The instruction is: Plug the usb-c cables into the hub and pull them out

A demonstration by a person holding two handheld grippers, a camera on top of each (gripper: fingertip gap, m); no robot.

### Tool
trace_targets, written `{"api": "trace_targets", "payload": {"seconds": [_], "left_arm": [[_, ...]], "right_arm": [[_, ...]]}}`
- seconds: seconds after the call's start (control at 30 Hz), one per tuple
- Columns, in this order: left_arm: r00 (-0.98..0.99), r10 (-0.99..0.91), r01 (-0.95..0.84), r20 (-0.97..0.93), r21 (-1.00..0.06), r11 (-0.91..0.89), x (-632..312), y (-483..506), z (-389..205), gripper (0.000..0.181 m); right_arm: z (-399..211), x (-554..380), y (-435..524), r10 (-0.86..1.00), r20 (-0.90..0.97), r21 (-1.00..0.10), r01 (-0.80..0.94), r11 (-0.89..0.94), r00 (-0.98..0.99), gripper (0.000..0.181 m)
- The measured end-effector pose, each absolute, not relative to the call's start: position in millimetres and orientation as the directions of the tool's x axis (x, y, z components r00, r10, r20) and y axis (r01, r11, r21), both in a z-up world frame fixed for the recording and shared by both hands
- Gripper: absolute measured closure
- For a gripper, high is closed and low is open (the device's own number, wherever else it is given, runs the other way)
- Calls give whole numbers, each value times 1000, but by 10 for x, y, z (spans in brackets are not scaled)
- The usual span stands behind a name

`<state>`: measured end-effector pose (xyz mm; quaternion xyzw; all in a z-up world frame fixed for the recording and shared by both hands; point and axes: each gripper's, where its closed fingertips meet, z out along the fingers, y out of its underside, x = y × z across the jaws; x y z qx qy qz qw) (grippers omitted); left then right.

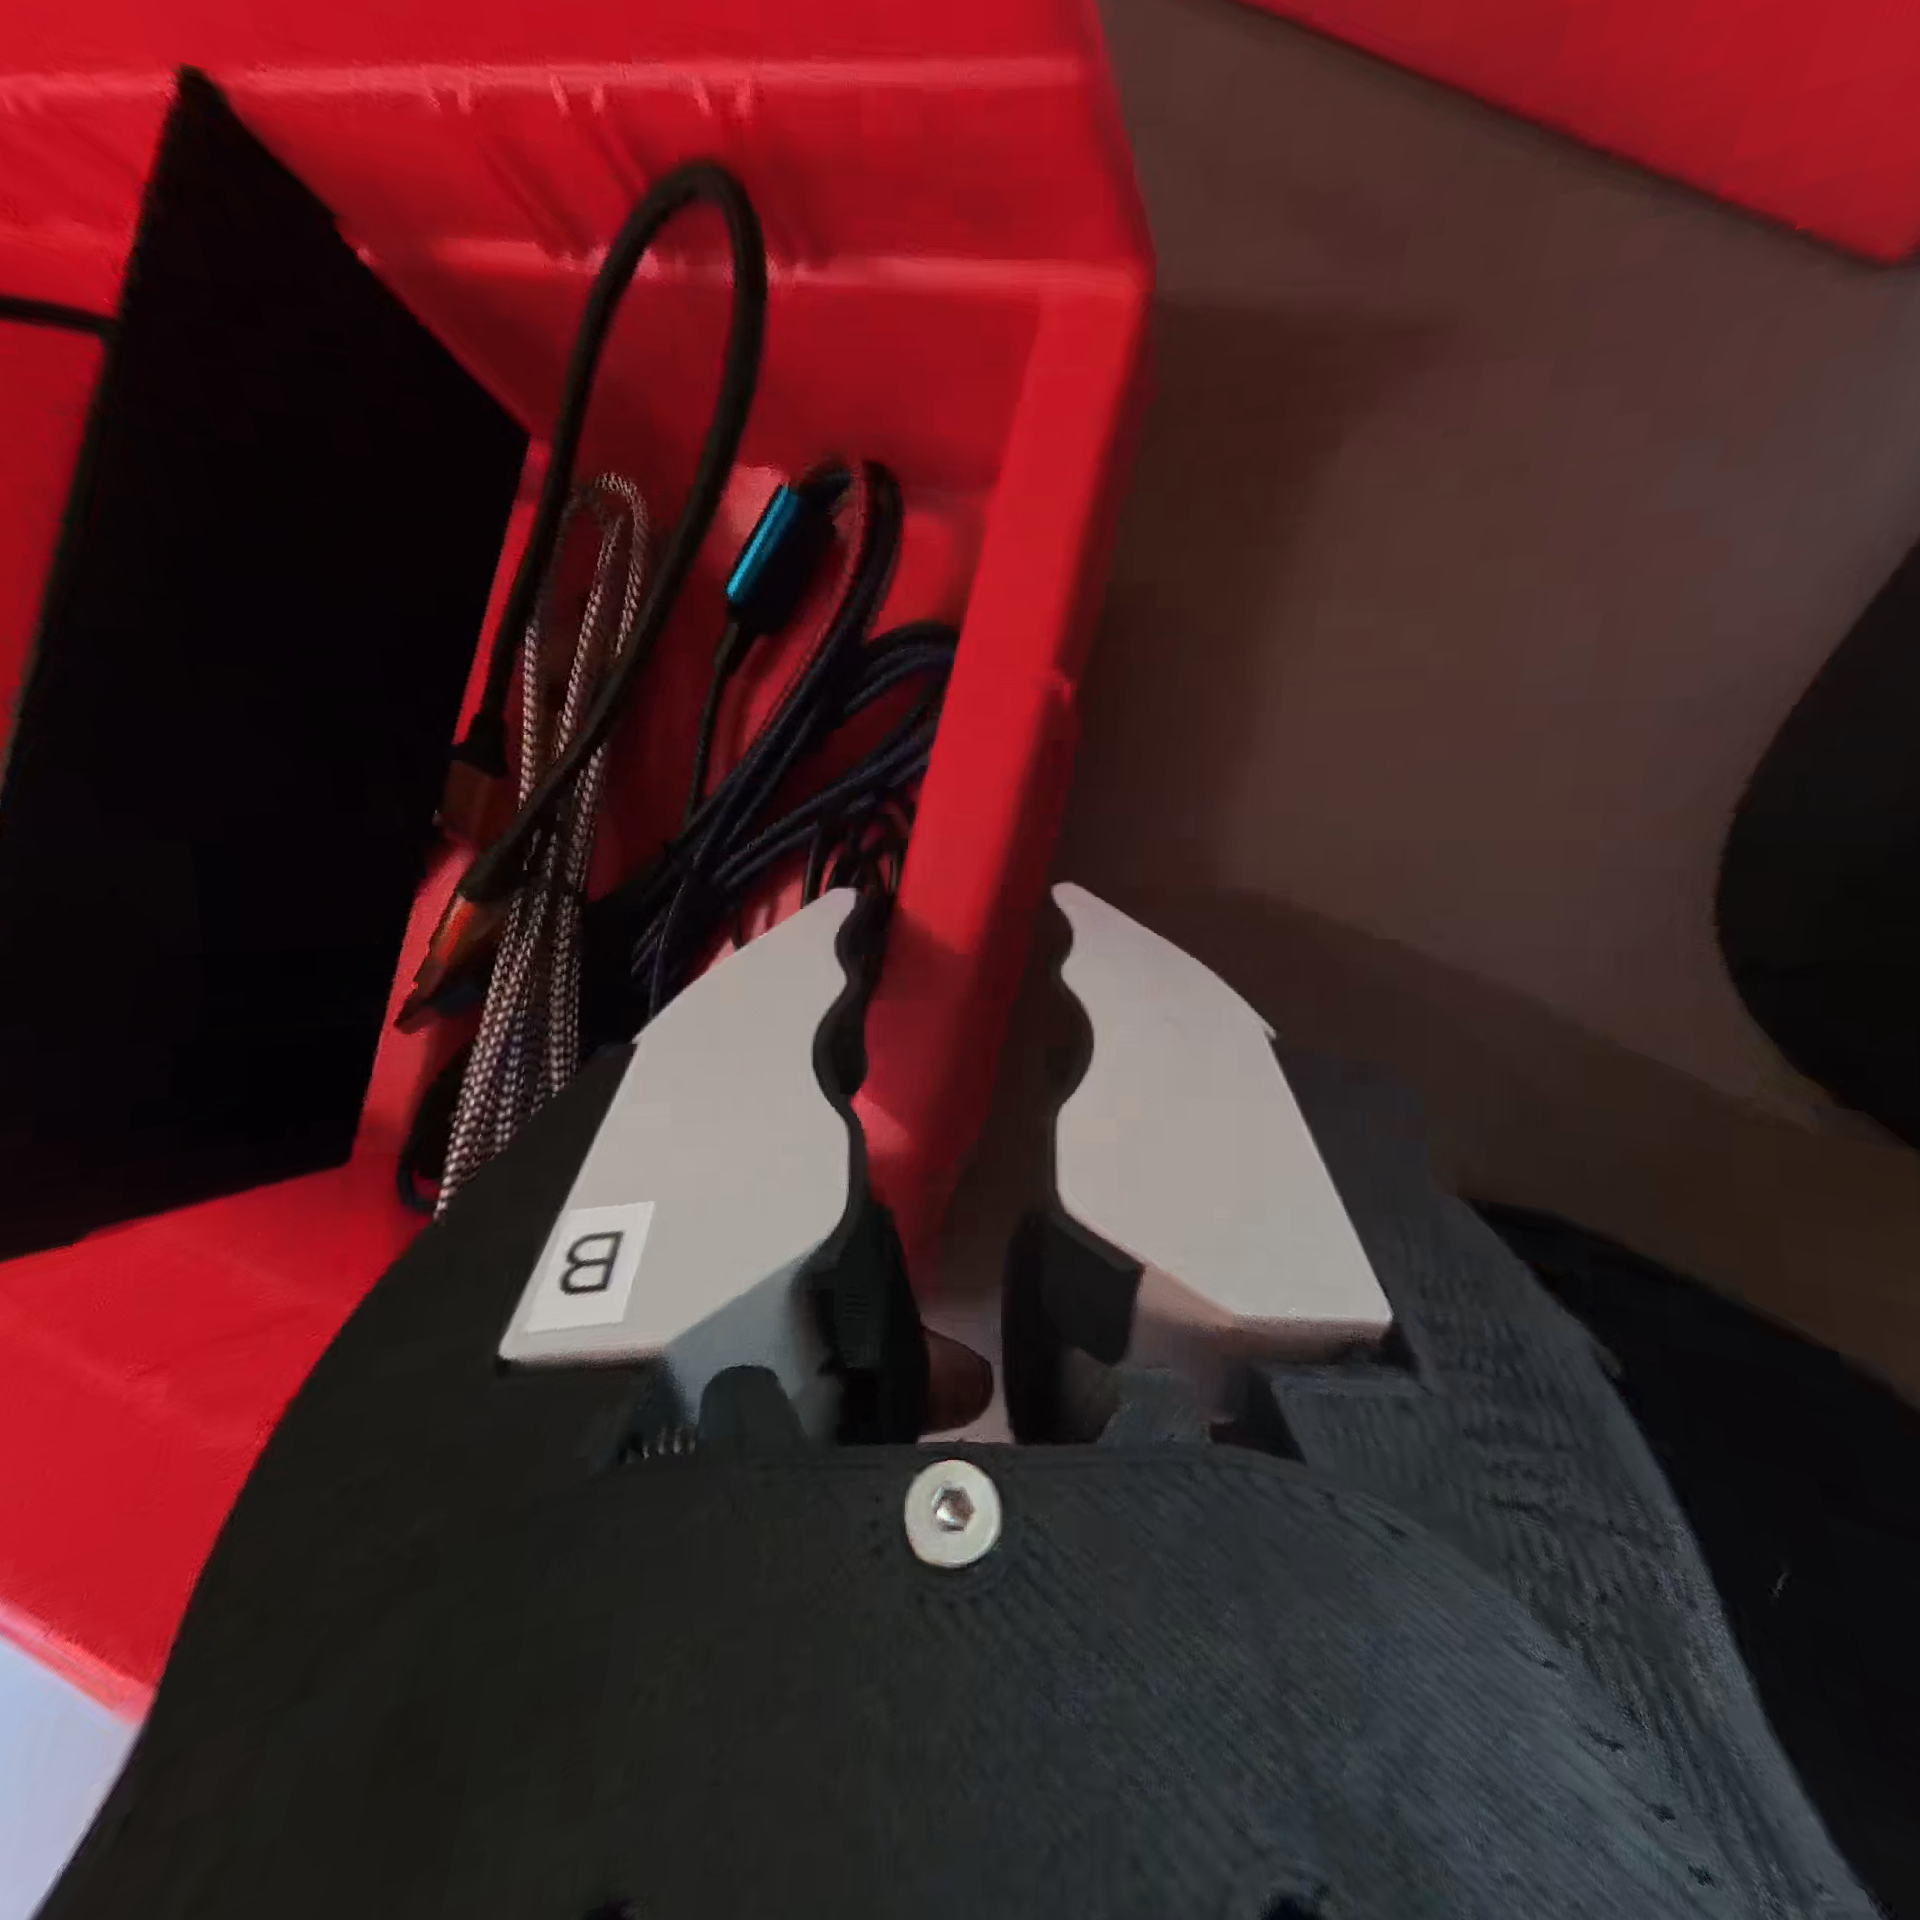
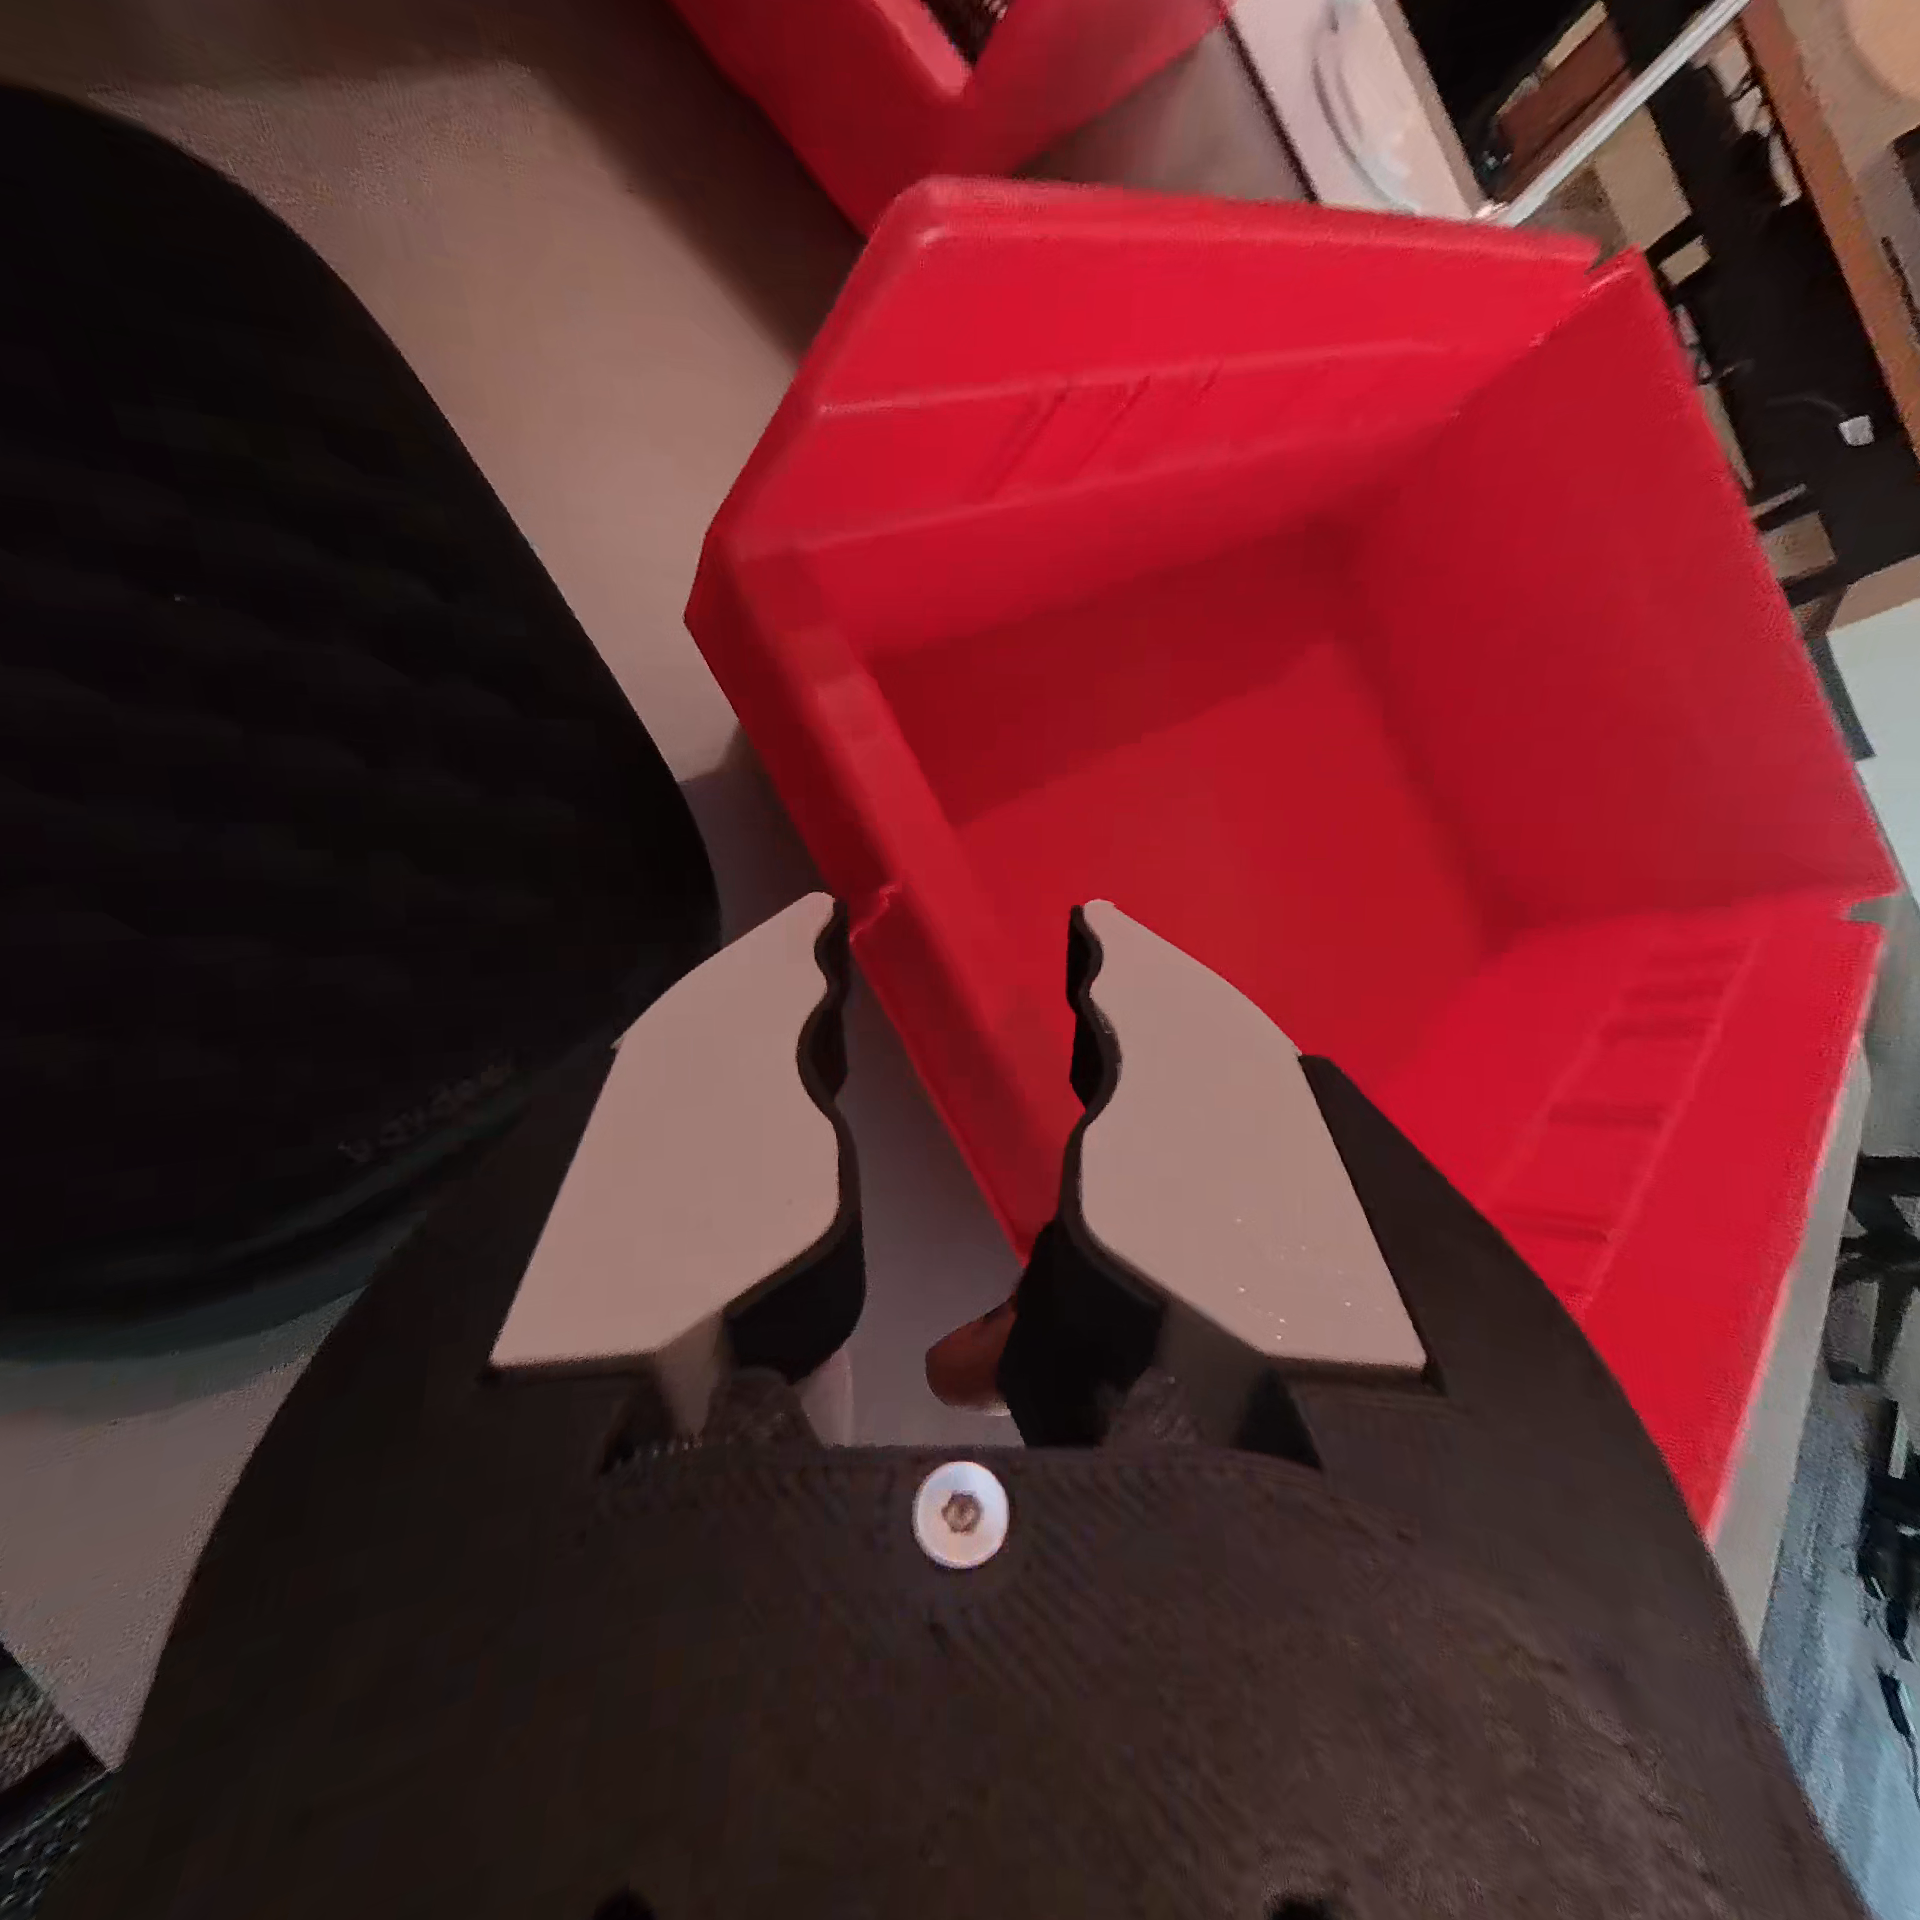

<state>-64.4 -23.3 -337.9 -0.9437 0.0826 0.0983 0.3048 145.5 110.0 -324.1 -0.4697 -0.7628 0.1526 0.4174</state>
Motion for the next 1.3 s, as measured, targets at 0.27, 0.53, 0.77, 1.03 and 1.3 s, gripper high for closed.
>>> {"api": "trace_targets", "payload": {"seconds": [0.27,0.53,0.77,1.03,1.3], "left_arm": [[972,-145,-228,-184,-601,-766,-798,-667,-3376,151],[968,-202,-250,-148,-556,-792,-944,-1462,-3375,148],[978,-150,-204,-142,-534,-821,-1058,-2086,-3369,146],[991,-44,-103,-125,-519,-848,-1303,-2732,-3371,148],[992,75,15,-99,-503,-864,-1425,-3253,-3367,147]], "right_arm": [[-3471,1432,1198,799,552,-480,694,537,-237,139],[-3478,1523,1292,816,539,-477,722,501,-210,139],[-3486,1935,1535,840,522,-458,781,425,-150,139],[-3492,2482,1832,884,467,-475,850,230,22,132],[-3448,2894,2113,826,550,-452,876,167,126,125]]}}
